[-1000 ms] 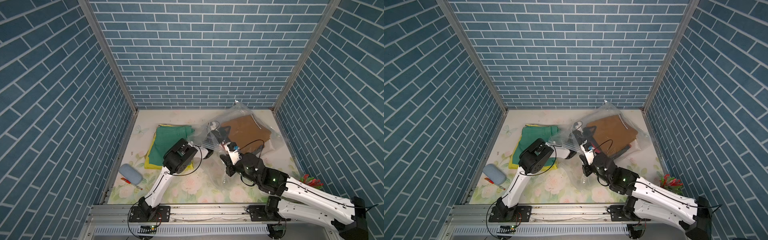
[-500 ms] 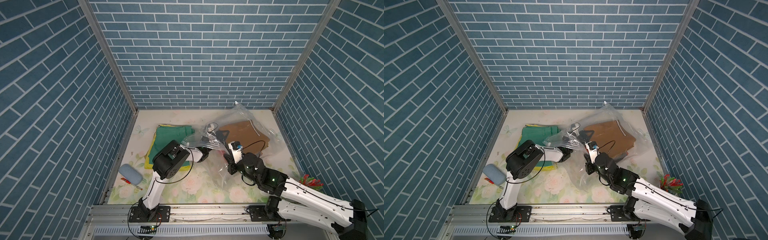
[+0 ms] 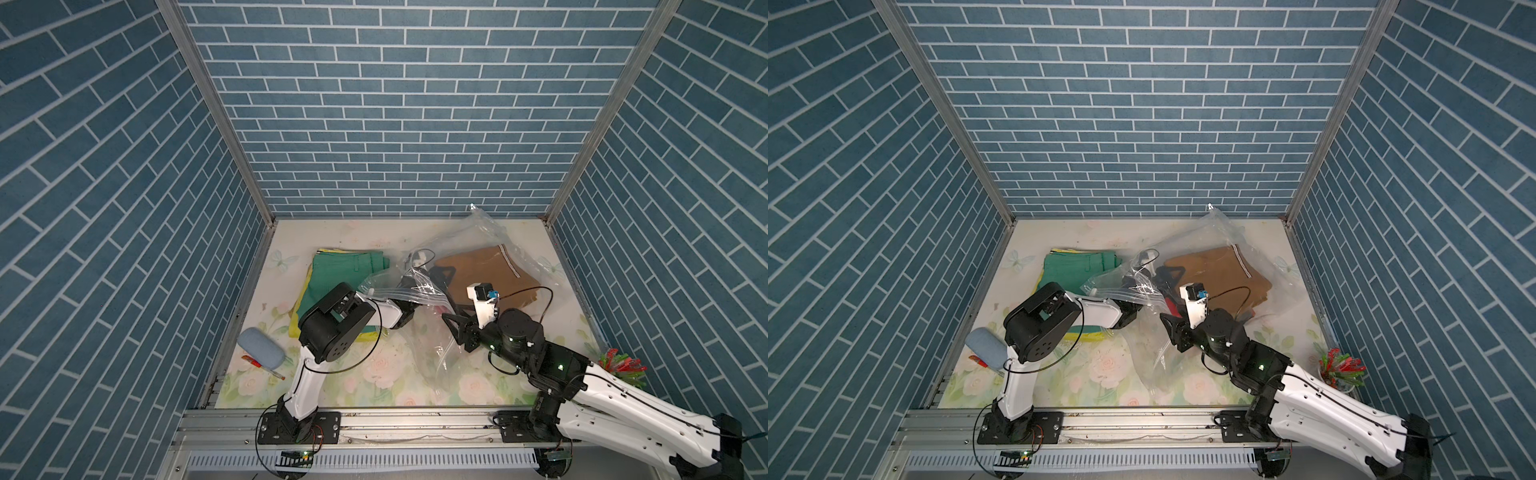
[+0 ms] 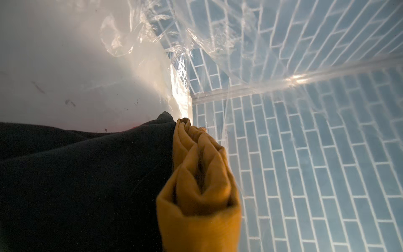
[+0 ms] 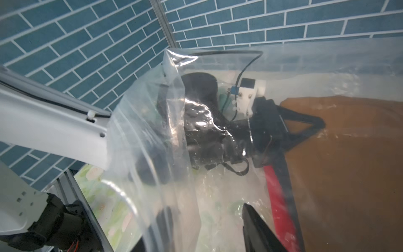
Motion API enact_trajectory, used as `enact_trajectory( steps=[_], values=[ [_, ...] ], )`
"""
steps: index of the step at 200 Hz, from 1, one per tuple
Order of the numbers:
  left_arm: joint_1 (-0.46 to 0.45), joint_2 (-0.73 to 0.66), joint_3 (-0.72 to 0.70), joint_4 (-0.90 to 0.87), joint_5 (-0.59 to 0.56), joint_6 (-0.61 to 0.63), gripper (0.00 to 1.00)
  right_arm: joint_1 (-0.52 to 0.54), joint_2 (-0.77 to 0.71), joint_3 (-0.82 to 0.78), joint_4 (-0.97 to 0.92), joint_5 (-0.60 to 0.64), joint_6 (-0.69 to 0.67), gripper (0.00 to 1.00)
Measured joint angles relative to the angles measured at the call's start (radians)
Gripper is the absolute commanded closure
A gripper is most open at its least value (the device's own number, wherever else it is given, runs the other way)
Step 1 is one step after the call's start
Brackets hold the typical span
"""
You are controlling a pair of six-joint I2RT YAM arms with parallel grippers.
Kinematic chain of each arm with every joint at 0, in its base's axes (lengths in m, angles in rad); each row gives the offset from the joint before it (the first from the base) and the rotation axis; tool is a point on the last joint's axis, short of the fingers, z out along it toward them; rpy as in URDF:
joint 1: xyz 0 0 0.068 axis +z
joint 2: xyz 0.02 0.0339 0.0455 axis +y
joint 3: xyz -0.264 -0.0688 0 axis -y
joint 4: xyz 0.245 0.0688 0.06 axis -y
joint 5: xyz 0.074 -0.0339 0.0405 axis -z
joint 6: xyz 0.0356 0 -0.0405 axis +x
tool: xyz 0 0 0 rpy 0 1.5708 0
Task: Take the trousers out of the vacuum bag
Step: Take out the trousers from the vacuum bag.
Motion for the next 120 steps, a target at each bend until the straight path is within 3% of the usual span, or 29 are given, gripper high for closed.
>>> enact_trajectory(
  steps=[73,120],
  values=[
    [0.000,0.034,-0.081,0.147,-0.025,-0.046,1.00,-0.015,-0.262,-0.187,-0.261,0.212,0.491,0.37],
    [-0.002,0.037,-0.098,0.176,-0.029,-0.061,1.00,-0.031,-0.380,-0.254,-0.410,0.295,0.722,0.35]
  ],
)
